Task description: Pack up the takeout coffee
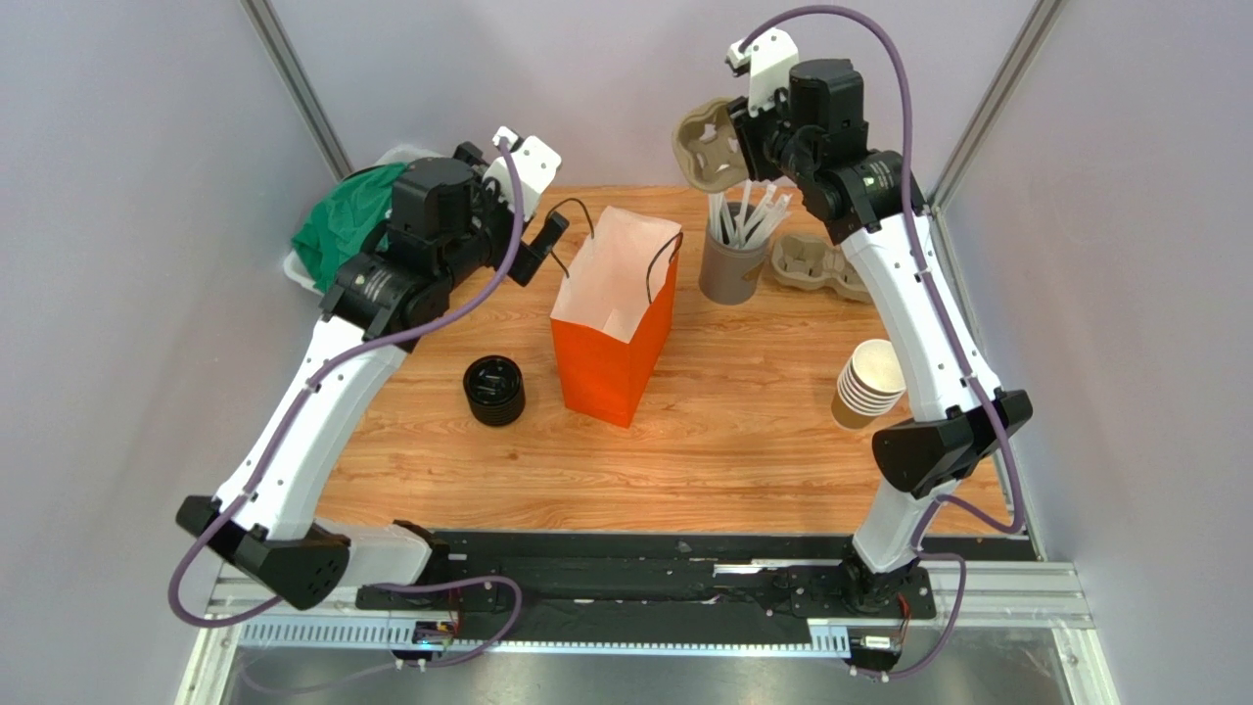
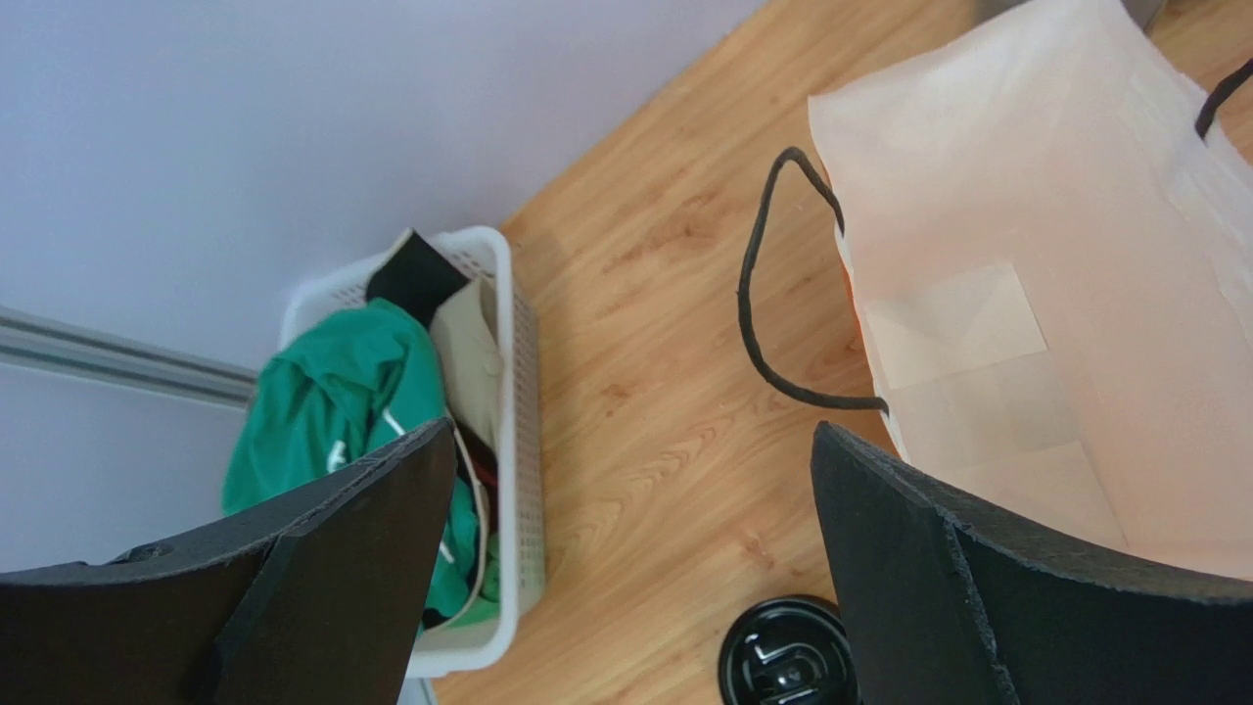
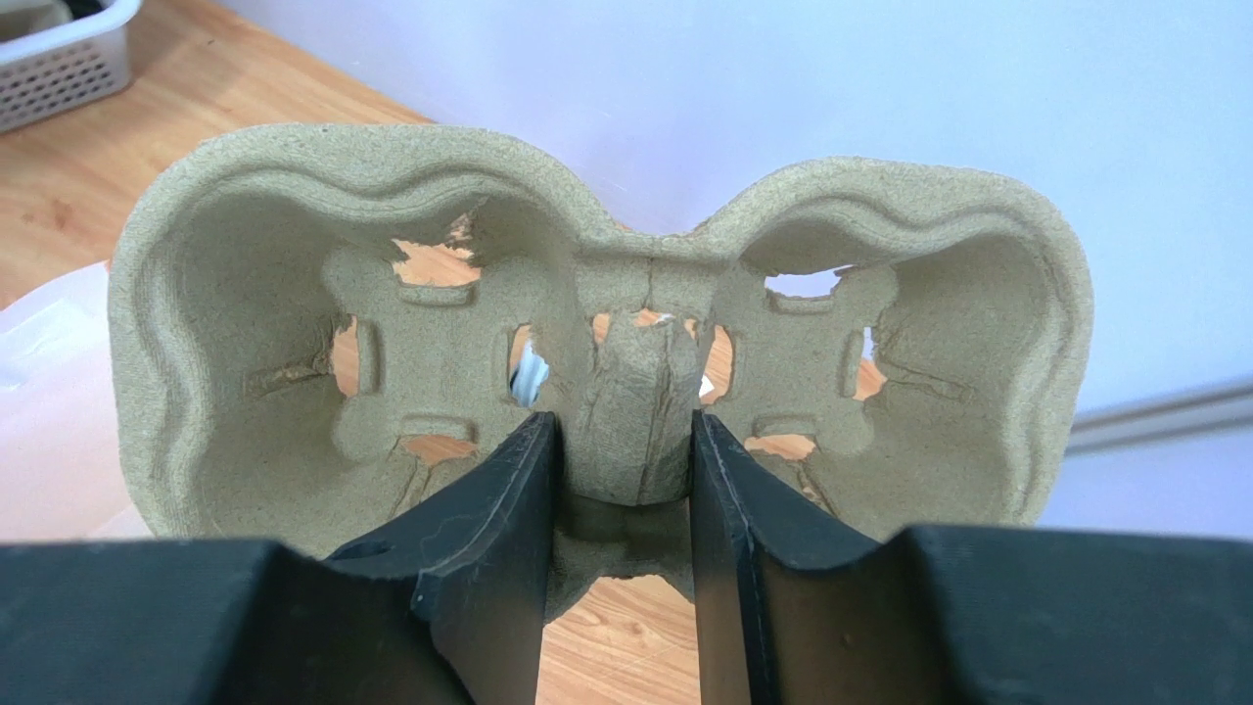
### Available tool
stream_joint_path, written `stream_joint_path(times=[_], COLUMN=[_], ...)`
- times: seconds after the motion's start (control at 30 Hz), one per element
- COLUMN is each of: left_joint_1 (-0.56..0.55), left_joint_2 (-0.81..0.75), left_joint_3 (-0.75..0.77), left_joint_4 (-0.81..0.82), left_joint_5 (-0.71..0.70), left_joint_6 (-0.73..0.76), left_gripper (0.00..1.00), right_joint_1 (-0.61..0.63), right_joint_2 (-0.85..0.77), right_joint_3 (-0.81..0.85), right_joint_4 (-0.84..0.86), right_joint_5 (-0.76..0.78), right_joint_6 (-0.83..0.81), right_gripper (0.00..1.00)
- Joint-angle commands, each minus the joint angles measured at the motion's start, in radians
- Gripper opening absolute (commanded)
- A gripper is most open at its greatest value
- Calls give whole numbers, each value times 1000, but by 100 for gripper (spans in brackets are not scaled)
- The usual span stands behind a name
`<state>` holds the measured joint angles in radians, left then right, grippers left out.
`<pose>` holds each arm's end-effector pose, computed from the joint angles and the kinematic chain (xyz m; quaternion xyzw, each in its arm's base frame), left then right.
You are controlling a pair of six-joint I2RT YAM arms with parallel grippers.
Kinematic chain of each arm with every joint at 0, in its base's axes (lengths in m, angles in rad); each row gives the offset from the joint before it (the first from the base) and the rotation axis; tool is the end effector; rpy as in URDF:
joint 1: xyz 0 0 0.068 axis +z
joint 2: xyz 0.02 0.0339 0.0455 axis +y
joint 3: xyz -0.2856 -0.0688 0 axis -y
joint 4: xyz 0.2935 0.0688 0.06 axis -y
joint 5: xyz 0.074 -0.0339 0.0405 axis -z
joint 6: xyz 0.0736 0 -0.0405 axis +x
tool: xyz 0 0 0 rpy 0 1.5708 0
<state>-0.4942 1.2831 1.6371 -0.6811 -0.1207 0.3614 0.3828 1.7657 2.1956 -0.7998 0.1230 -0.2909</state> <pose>0.2971 -0.1500 0.4981 0.3046 0.7528 0.0103 0.5834 0.4247 0.1613 0.5174 -0.2394 0.7887 -0.0248 0.5657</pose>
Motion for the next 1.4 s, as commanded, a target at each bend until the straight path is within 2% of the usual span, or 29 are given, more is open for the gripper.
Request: stream_joint_path(times=[0.0, 0.1, 0.3, 0.6, 0.73, 1.0, 1.2, 1.37], left_joint_1=[43, 72, 94, 114, 135, 175, 180, 186], left_joint_2=[25, 41, 94, 173, 186, 162, 176, 177], left_joint_3=[47, 46, 67, 84, 75, 30, 12, 7], left_joint_4=[-11, 23, 60, 80, 87, 118, 118, 118], left_joint_5=[143, 238, 323, 351, 363, 418, 429, 435], left_joint_6=[-81, -108, -134, -164, -183, -210, -211, -216], left_gripper=[99, 99, 99, 99, 98, 85, 68, 65], right_joint_1=[44, 77, 140, 217, 249, 274, 329, 347], right_joint_2=[5, -8, -48, -42, -25, -54, -58, -71], right_joint_3=[38, 13, -20, -30, -29, -132, -168, -174], right_joint_4=[10, -6, -9, 39, 1, -1, -23, 45], right_joint_5=[-57, -72, -82, -34, -37, -34, 1, 101], right_joint_6=[-129, -149, -159, -172, -200, -212, -234, -243], right_gripper=[21, 21, 22, 22, 23, 24, 24, 24])
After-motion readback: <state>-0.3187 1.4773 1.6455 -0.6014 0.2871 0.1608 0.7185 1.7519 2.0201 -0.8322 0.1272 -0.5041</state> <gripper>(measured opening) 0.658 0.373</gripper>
